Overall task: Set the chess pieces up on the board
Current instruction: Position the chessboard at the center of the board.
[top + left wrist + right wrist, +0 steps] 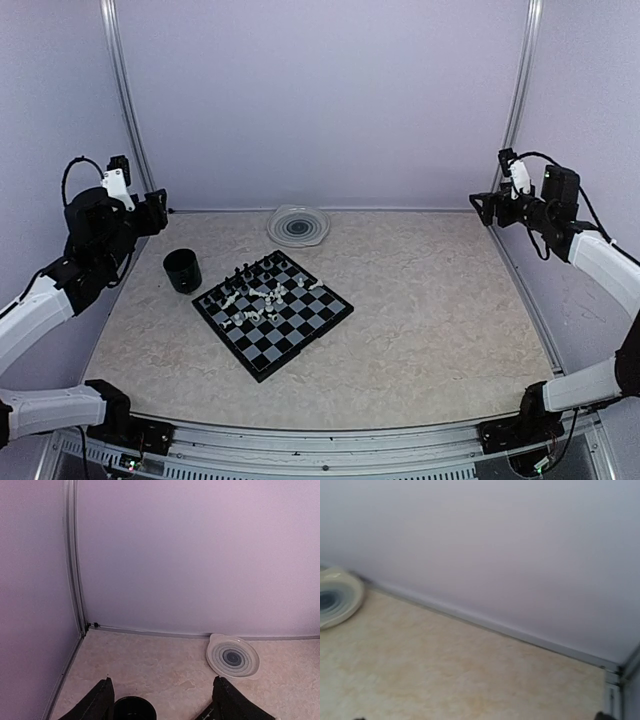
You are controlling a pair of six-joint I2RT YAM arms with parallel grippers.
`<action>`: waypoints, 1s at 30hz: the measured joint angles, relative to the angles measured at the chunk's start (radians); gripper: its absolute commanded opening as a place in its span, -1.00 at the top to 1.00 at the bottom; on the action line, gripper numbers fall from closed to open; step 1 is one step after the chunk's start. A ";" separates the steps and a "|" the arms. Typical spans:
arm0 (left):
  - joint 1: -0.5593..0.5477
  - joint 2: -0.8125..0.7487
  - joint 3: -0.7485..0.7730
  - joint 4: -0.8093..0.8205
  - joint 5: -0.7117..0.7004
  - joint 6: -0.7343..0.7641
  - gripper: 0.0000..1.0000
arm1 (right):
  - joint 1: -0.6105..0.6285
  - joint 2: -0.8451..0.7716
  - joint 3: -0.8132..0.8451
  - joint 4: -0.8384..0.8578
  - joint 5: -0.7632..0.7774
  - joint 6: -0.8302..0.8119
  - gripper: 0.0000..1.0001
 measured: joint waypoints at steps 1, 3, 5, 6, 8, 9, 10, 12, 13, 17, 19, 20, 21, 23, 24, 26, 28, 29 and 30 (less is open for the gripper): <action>-0.007 0.006 0.022 -0.045 0.016 -0.026 -0.29 | 0.000 0.001 0.001 -0.011 -0.021 -0.014 -0.97; -0.043 0.035 0.085 -0.171 0.042 -0.091 -0.25 | 0.001 0.009 0.010 -0.047 -0.083 -0.058 -0.87; -0.078 0.055 0.111 -0.251 0.063 -0.138 -0.23 | 0.003 0.027 0.021 -0.072 -0.132 -0.098 -0.78; -0.093 0.060 0.113 -0.291 0.071 -0.170 -0.19 | 0.005 0.039 0.028 -0.089 -0.156 -0.117 -0.72; -0.119 0.063 0.107 -0.375 0.089 -0.234 0.01 | 0.018 0.061 0.034 -0.102 -0.184 -0.144 -0.60; -0.129 0.063 0.101 -0.406 0.096 -0.262 0.13 | 0.034 0.075 0.037 -0.111 -0.195 -0.162 -0.55; -0.138 0.063 0.091 -0.447 0.103 -0.307 0.40 | 0.053 0.089 0.040 -0.117 -0.202 -0.177 -0.52; -0.149 0.068 0.068 -0.499 0.117 -0.372 0.72 | 0.106 0.120 0.041 -0.126 -0.214 -0.204 -0.49; -0.153 0.075 0.051 -0.523 0.128 -0.404 0.91 | 0.129 0.134 0.041 -0.130 -0.218 -0.212 -0.44; -0.172 0.135 -0.036 -0.560 0.173 -0.517 0.89 | 0.242 0.208 -0.002 -0.089 -0.240 -0.217 -0.07; -0.173 0.185 -0.084 -0.567 0.188 -0.578 0.66 | 0.303 0.272 -0.016 -0.090 -0.235 -0.230 0.05; -0.174 0.206 -0.099 -0.571 0.192 -0.597 0.55 | 0.329 0.308 -0.014 -0.090 -0.232 -0.238 0.10; -0.175 0.227 -0.114 -0.571 0.190 -0.625 0.46 | 0.349 0.342 -0.011 -0.093 -0.227 -0.241 0.14; -0.175 0.256 -0.138 -0.562 0.183 -0.666 0.35 | 0.378 0.412 0.005 -0.099 -0.222 -0.240 0.20; -0.174 0.265 -0.149 -0.554 0.179 -0.679 0.31 | 0.399 0.444 0.019 -0.104 -0.219 -0.240 0.23; -0.168 0.275 -0.167 -0.526 0.173 -0.708 0.29 | 0.420 0.503 0.056 -0.114 -0.209 -0.240 0.27; -0.152 0.284 -0.185 -0.484 0.173 -0.729 0.26 | 0.433 0.558 0.103 -0.119 -0.192 -0.240 0.31; -0.139 0.288 -0.195 -0.455 0.174 -0.740 0.24 | 0.441 0.586 0.129 -0.122 -0.184 -0.238 0.32; -0.129 0.290 -0.202 -0.435 0.175 -0.746 0.21 | 0.451 0.608 0.150 -0.122 -0.179 -0.237 0.32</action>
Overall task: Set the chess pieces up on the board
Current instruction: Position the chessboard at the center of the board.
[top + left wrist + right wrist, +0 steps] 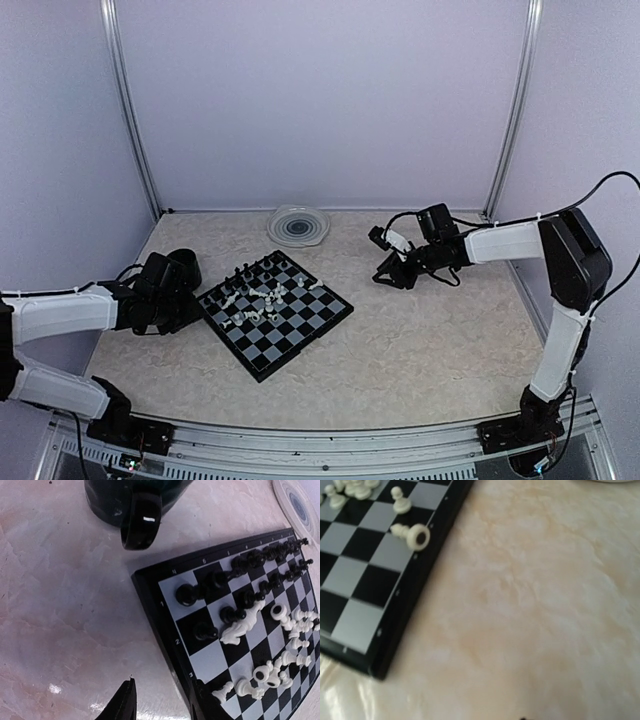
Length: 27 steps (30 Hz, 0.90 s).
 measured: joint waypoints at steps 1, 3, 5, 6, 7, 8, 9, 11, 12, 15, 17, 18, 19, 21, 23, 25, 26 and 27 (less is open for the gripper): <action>0.010 0.000 -0.005 0.026 0.004 -0.005 0.15 | 0.009 0.018 0.016 0.000 0.005 0.001 0.31; 0.025 0.000 -0.003 0.083 0.013 -0.008 0.07 | 0.027 0.048 0.039 -0.002 0.010 0.004 0.28; 0.028 0.009 0.024 0.116 0.025 0.002 0.03 | 0.040 0.063 0.042 -0.005 0.011 0.005 0.27; 0.030 0.022 0.050 0.121 0.032 0.008 0.01 | 0.043 0.068 0.042 -0.012 0.011 0.005 0.26; 0.031 0.046 0.090 0.124 0.039 0.020 -0.04 | 0.046 0.070 0.042 -0.018 0.011 0.005 0.25; 0.031 0.076 0.137 0.134 0.045 0.032 -0.09 | 0.047 0.072 0.042 -0.020 0.011 0.005 0.25; 0.031 0.111 0.191 0.140 0.049 0.047 -0.14 | 0.047 0.072 0.042 -0.022 0.010 0.005 0.24; 0.032 0.168 0.277 0.157 0.056 0.071 -0.31 | 0.047 0.072 0.042 -0.023 0.010 0.005 0.23; 0.035 0.194 0.317 0.162 0.062 0.087 -0.36 | 0.047 0.072 0.042 -0.025 0.010 0.005 0.23; 0.055 0.280 0.433 0.173 0.097 0.120 -0.45 | 0.047 0.073 0.042 -0.026 0.010 0.005 0.23; 0.074 0.346 0.509 0.180 0.129 0.142 -0.48 | 0.048 0.076 0.042 -0.028 0.010 0.005 0.22; 0.084 0.381 0.544 0.180 0.147 0.149 -0.49 | 0.048 0.079 0.042 -0.029 0.010 0.005 0.21; 0.094 0.421 0.586 0.180 0.169 0.156 -0.51 | 0.048 0.082 0.042 -0.032 0.010 0.005 0.19; 0.111 0.499 0.660 0.175 0.205 0.166 -0.53 | 0.048 0.087 0.042 -0.039 0.008 0.005 0.18; 0.121 0.575 0.731 0.165 0.231 0.179 -0.54 | 0.048 0.089 0.043 -0.045 0.006 0.003 0.16; 0.132 0.665 0.826 0.123 0.254 0.192 -0.54 | 0.048 0.090 0.043 -0.050 0.004 0.002 0.14; 0.135 0.700 0.857 0.113 0.262 0.198 -0.54 | 0.048 0.091 0.043 -0.055 0.001 0.002 0.13; 0.139 0.730 0.888 0.097 0.270 0.204 -0.54 | 0.048 0.092 0.043 -0.060 -0.003 0.000 0.13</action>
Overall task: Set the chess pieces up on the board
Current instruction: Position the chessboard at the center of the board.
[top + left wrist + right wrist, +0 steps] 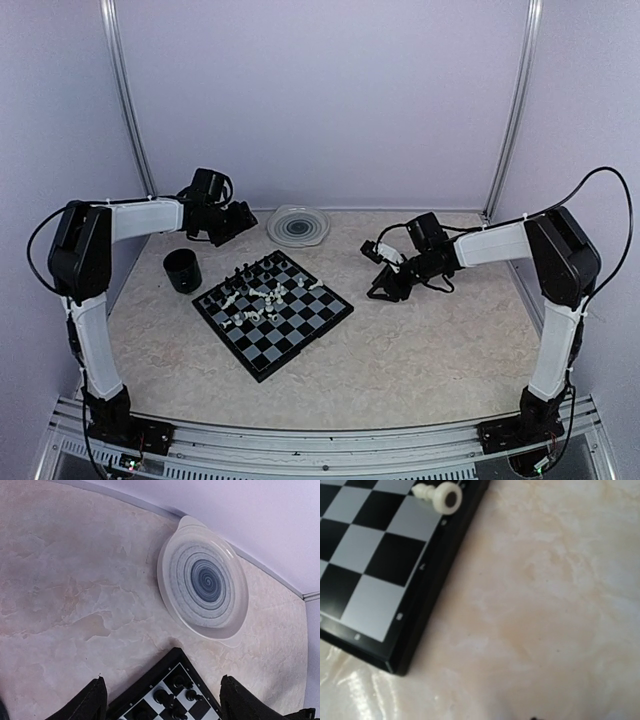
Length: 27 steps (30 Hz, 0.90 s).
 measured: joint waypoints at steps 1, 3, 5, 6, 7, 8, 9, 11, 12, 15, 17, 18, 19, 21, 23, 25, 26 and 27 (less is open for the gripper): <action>0.005 0.031 0.028 -0.017 0.010 0.005 -0.54 | 0.000 0.002 0.001 -0.005 -0.006 0.000 0.12; 0.012 0.089 0.073 -0.039 0.029 0.011 -0.55 | 0.000 0.006 0.002 -0.014 -0.017 -0.001 0.11; 0.020 0.127 0.095 -0.055 0.055 0.016 -0.55 | 0.001 0.012 0.003 -0.021 -0.024 -0.002 0.11; 0.026 0.144 0.103 -0.061 0.072 0.018 -0.55 | 0.002 0.016 0.004 -0.024 -0.028 -0.002 0.11; 0.032 0.160 0.108 -0.062 0.090 0.018 -0.54 | 0.003 0.020 0.005 -0.027 -0.031 -0.003 0.11; 0.040 0.178 0.115 -0.067 0.109 0.018 -0.55 | 0.005 0.026 0.006 -0.029 -0.034 -0.004 0.11; 0.047 0.193 0.122 -0.070 0.126 0.018 -0.54 | 0.006 0.031 0.008 -0.032 -0.036 -0.004 0.11; 0.057 0.226 0.137 -0.075 0.160 0.018 -0.53 | 0.008 0.038 0.012 -0.037 -0.038 -0.005 0.11; 0.062 0.241 0.141 -0.075 0.176 0.018 -0.52 | 0.009 0.042 0.014 -0.041 -0.040 -0.005 0.10; 0.068 0.272 0.141 -0.079 0.208 0.020 -0.51 | 0.011 0.048 0.015 -0.045 -0.043 -0.008 0.10; 0.065 0.275 0.142 -0.074 0.226 0.025 -0.49 | 0.012 0.050 0.018 -0.049 -0.045 -0.009 0.10; 0.062 0.275 0.142 -0.075 0.238 0.027 -0.49 | 0.012 0.052 0.021 -0.050 -0.047 -0.011 0.10; 0.059 0.277 0.142 -0.074 0.249 0.027 -0.48 | 0.012 0.053 0.024 -0.053 -0.048 -0.012 0.10; 0.053 0.277 0.141 -0.073 0.275 0.027 -0.47 | 0.012 0.053 0.028 -0.056 -0.053 -0.016 0.10; 0.043 0.278 0.140 -0.072 0.301 0.028 -0.46 | 0.012 0.053 0.029 -0.060 -0.056 -0.020 0.10; 0.033 0.280 0.139 -0.069 0.325 0.028 -0.45 | 0.012 0.054 0.031 -0.068 -0.057 -0.024 0.10; 0.029 0.280 0.138 -0.066 0.336 0.028 -0.45 | 0.012 0.054 0.031 -0.070 -0.058 -0.025 0.10; 0.026 0.280 0.137 -0.064 0.344 0.029 -0.44 | 0.012 0.054 0.032 -0.073 -0.057 -0.027 0.10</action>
